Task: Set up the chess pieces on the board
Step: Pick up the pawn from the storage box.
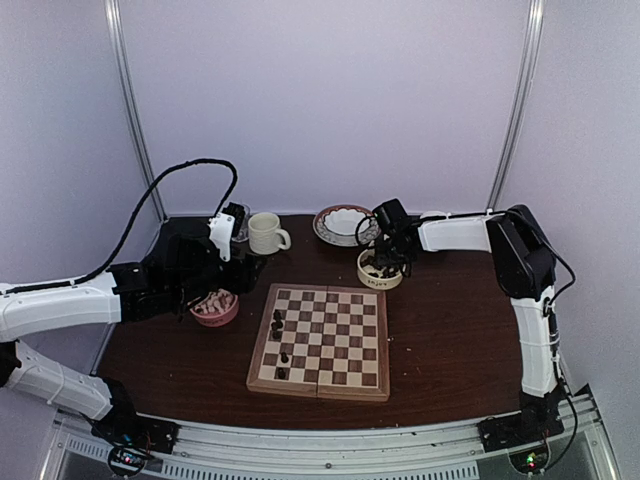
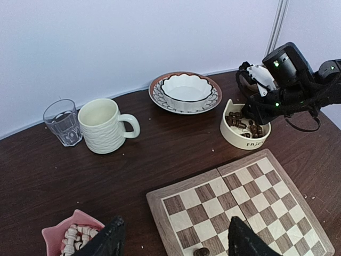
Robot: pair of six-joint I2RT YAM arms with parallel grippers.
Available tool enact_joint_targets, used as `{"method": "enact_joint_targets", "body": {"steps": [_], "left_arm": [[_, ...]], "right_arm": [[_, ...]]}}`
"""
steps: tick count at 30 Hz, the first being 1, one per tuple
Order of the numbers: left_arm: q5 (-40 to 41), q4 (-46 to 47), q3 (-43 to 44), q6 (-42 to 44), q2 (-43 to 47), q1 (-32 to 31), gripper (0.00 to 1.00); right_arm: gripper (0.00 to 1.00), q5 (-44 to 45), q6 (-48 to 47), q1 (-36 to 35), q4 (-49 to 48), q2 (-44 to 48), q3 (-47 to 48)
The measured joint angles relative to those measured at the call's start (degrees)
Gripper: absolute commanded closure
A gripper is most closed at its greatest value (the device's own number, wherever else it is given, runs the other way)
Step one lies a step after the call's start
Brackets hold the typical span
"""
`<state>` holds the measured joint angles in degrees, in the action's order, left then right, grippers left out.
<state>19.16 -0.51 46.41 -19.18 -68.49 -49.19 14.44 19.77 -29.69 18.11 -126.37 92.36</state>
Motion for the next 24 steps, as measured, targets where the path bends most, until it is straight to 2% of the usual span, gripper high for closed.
{"method": "enact_joint_targets", "body": {"steps": [24], "left_arm": [[0.0, -0.07, 0.22, 0.66, -0.02, 0.0, 0.33]], "right_arm": [[0.75, 1.53, 6.25, 0.0, 1.4, -2.78, 3.72]]}}
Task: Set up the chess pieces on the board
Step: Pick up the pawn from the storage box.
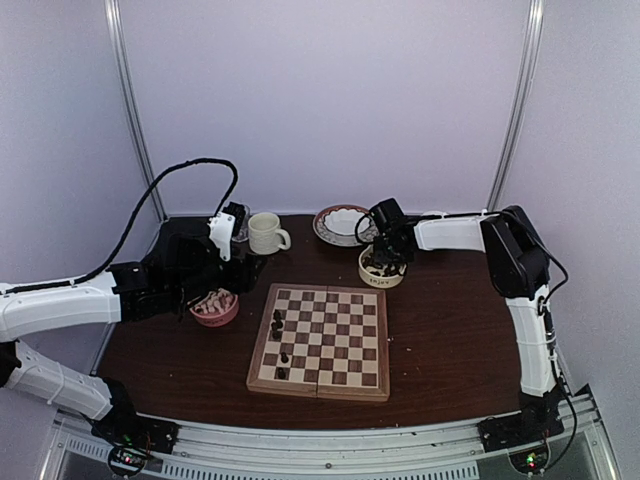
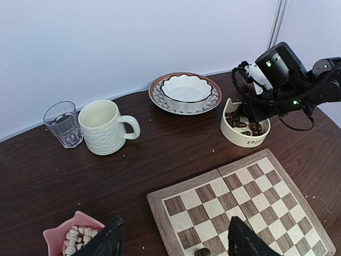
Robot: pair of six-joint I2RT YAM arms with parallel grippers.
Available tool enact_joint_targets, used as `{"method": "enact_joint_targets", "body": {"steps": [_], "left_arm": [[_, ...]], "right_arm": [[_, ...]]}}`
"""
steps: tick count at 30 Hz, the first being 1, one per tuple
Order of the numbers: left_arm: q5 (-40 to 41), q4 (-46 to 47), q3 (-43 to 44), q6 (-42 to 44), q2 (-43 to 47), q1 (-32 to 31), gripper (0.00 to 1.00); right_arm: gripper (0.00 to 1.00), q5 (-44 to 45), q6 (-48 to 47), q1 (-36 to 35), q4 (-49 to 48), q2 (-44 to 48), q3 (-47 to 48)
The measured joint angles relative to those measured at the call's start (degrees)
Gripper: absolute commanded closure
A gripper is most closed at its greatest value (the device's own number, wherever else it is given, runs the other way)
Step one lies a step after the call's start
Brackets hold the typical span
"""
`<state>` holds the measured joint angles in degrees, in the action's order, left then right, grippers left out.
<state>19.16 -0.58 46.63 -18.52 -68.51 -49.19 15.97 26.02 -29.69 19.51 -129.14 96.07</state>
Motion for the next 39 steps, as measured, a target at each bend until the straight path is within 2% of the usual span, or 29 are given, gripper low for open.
{"method": "enact_joint_targets", "body": {"steps": [22, 28, 35, 39], "left_arm": [[-0.02, -0.22, 0.2, 0.04, -0.07, -0.07, 0.33], [-0.02, -0.57, 0.63, 0.04, -0.07, -0.07, 0.33], [-0.07, -0.7, 0.63, 0.07, -0.07, -0.15, 0.33], [-0.07, -0.76, 0.63, 0.07, -0.07, -0.17, 0.33]], "right_arm": [[0.75, -3.19, 1.31, 0.28, -3.43, -0.61, 0.04], [0.78, -4.9, 2.03, 0.42, -4.44, -1.4, 0.11], [0.89, -5.88, 2.45, 0.44, -6.88, -1.4, -0.15], [0.89, -5.68, 1.97, 0.44, -9.09, -1.33, -1.38]]}}
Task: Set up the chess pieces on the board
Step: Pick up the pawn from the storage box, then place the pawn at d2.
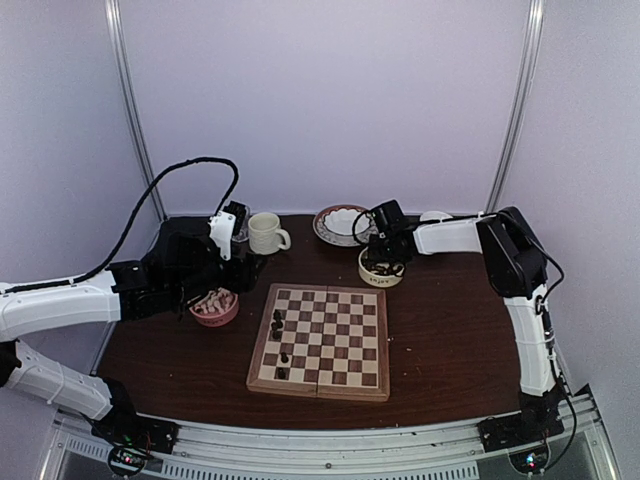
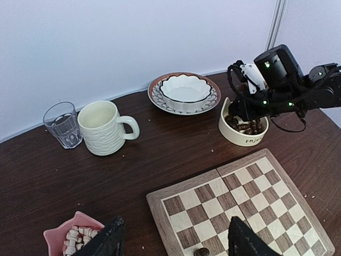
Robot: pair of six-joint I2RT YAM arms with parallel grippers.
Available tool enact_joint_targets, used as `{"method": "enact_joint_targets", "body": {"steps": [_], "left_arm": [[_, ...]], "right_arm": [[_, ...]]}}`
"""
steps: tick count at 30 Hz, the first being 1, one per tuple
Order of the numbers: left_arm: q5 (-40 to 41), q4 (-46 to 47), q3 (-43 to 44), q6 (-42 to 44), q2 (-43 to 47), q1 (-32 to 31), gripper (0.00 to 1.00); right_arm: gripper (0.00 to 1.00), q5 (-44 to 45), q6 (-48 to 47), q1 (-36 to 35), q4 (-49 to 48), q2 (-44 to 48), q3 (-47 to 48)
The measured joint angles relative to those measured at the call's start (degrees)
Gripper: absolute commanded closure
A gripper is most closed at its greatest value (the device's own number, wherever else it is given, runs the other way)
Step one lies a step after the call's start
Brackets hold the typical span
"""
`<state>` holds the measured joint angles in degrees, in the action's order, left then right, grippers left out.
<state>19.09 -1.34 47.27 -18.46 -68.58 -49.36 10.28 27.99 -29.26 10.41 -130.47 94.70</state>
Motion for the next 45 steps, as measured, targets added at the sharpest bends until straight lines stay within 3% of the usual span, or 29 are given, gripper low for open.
{"method": "enact_joint_targets", "body": {"steps": [19, 25, 34, 45], "left_arm": [[0.2, 0.0, 0.0, 0.55, -0.44, -0.63, 0.34], [0.96, 0.87, -0.42, 0.87, -0.37, -0.79, 0.34], [4.33, 3.32, -9.11, 1.68, 3.04, -1.01, 0.33], [11.58, 5.92, -12.68, -0.48, 7.28, -1.01, 0.33]], "right_arm": [[0.88, 4.94, -8.81, -2.75, -7.89, 13.94, -13.6], [0.88, 1.66, -12.39, -6.36, -9.01, 22.08, -19.71], [0.9, -4.31, -17.31, -20.15, -10.14, 30.75, -25.4], [0.9, -16.79, -21.05, -26.49, -15.91, 29.7, -31.98]]}}
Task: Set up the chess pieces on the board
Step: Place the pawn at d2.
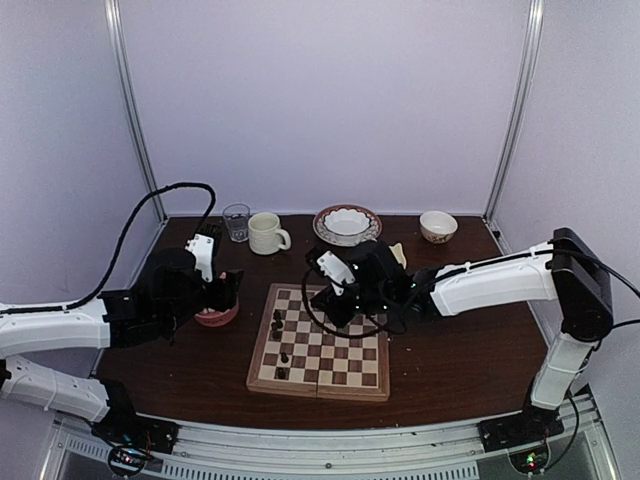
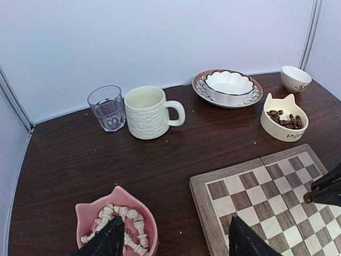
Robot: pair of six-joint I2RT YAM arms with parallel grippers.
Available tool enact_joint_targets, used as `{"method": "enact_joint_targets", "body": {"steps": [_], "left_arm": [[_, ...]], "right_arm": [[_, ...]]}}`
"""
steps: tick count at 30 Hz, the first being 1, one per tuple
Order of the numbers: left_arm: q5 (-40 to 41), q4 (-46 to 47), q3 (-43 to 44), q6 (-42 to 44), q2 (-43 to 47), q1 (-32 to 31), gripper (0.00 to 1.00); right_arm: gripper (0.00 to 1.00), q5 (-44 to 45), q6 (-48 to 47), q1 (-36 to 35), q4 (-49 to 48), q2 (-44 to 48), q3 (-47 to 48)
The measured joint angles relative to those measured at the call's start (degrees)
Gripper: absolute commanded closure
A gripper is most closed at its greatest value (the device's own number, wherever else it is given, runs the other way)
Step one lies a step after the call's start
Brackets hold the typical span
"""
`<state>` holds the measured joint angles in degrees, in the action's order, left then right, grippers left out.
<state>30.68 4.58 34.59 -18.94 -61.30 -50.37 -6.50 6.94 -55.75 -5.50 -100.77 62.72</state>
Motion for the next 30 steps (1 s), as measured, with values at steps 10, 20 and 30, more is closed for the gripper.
{"method": "enact_joint_targets", "body": {"steps": [10, 20, 30], "left_arm": [[-1.01, 0.0, 0.02, -0.57, 1.29, 0.0, 0.34], [-2.73, -0.15, 0.11, -0.57, -0.79, 0.0, 0.34], [-3.43, -0.28, 0.46, -0.55, -0.9, 0.0, 0.34]], "right_arm": [[0.89, -7.63, -3.69, -2.67, -2.36, -5.4, 0.79], [0.89, -10.95, -7.26, -5.01, -2.93, -8.04, 1.97], [0.9, -11.15, -8.59, -5.7, -2.82, -12.37, 5.05]]}}
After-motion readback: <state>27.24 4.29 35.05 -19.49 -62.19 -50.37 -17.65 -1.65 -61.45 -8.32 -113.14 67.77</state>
